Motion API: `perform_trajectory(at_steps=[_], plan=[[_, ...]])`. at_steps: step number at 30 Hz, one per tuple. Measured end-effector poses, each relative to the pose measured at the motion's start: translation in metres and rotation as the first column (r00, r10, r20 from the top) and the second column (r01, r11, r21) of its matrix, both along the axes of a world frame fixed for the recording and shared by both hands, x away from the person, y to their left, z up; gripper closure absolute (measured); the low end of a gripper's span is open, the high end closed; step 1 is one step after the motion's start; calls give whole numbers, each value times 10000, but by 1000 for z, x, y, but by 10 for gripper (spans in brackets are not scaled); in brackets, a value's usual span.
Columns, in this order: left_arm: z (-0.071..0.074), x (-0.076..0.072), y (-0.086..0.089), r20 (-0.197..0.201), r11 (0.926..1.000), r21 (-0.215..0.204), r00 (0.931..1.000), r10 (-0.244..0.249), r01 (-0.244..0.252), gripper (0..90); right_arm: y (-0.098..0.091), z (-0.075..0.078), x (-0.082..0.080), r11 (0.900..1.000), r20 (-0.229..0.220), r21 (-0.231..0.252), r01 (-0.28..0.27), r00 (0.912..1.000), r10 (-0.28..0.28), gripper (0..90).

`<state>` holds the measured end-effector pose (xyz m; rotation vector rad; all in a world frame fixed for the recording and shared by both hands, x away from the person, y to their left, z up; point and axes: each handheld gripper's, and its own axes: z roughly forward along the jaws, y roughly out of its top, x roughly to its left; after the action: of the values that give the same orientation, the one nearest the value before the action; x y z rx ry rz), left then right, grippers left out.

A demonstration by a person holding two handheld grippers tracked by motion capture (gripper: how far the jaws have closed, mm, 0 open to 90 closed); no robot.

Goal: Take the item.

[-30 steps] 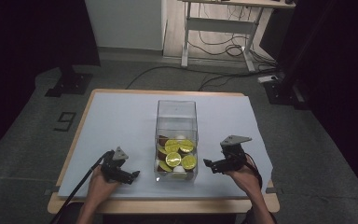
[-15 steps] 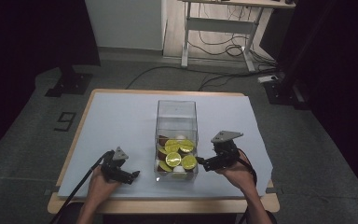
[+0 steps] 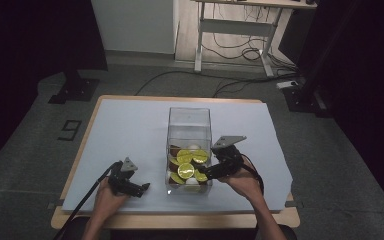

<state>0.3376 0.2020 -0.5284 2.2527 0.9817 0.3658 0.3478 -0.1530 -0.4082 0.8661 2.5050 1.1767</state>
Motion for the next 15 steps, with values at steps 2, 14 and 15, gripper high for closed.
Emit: perform_trajectory(at_steps=[2,14,15], plan=[[0,0,0,0,10000,1,10000,0,0,0,6,-2,2,9999,-109,-24,-118,9999,118,140],[0,0,0,-2,10000,4,10000,-8,8,0,37,-22,8,9962,-718,-380,-781,9946,752,220],[0,0,0,2,10000,4,10000,-8,8,0,38,-23,8,9959,-723,-420,-808,9944,776,223]])
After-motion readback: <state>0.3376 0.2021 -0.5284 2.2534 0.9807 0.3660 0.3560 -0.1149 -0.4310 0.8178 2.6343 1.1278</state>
